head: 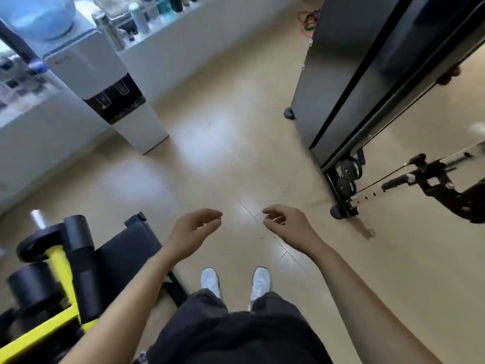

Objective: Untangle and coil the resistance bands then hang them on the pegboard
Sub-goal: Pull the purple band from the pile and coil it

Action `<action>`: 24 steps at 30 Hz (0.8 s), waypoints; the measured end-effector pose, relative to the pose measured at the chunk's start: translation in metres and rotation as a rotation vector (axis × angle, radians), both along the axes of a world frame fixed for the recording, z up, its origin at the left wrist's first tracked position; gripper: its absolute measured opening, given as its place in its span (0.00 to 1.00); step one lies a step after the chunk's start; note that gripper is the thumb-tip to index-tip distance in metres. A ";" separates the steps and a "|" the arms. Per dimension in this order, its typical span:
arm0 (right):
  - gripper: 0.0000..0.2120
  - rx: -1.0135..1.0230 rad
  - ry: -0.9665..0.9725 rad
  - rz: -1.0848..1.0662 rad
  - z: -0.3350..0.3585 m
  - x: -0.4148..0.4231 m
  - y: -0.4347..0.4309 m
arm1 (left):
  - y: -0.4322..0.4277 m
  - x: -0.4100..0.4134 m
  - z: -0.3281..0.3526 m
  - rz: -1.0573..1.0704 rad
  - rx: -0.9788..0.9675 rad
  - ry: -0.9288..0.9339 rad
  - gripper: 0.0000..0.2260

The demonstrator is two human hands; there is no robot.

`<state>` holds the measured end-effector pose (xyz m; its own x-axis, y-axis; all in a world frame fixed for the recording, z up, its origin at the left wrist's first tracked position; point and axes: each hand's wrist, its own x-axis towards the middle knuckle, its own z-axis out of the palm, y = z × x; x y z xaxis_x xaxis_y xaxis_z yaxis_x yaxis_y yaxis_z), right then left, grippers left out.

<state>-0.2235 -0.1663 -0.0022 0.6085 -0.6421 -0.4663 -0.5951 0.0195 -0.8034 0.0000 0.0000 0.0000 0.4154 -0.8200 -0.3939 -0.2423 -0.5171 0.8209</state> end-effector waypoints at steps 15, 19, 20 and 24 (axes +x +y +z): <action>0.12 -0.033 0.148 0.221 -0.009 0.091 -0.093 | -0.072 0.068 -0.024 0.067 0.081 0.011 0.07; 0.12 -0.056 0.174 0.203 -0.003 0.141 -0.134 | -0.116 0.126 -0.030 0.063 0.071 0.000 0.07; 0.12 -0.060 0.184 0.205 0.000 0.153 -0.145 | -0.128 0.140 -0.030 0.064 0.070 -0.004 0.07; 0.11 -0.086 0.197 0.166 0.010 0.199 -0.191 | -0.185 0.193 -0.028 0.037 0.047 0.002 0.07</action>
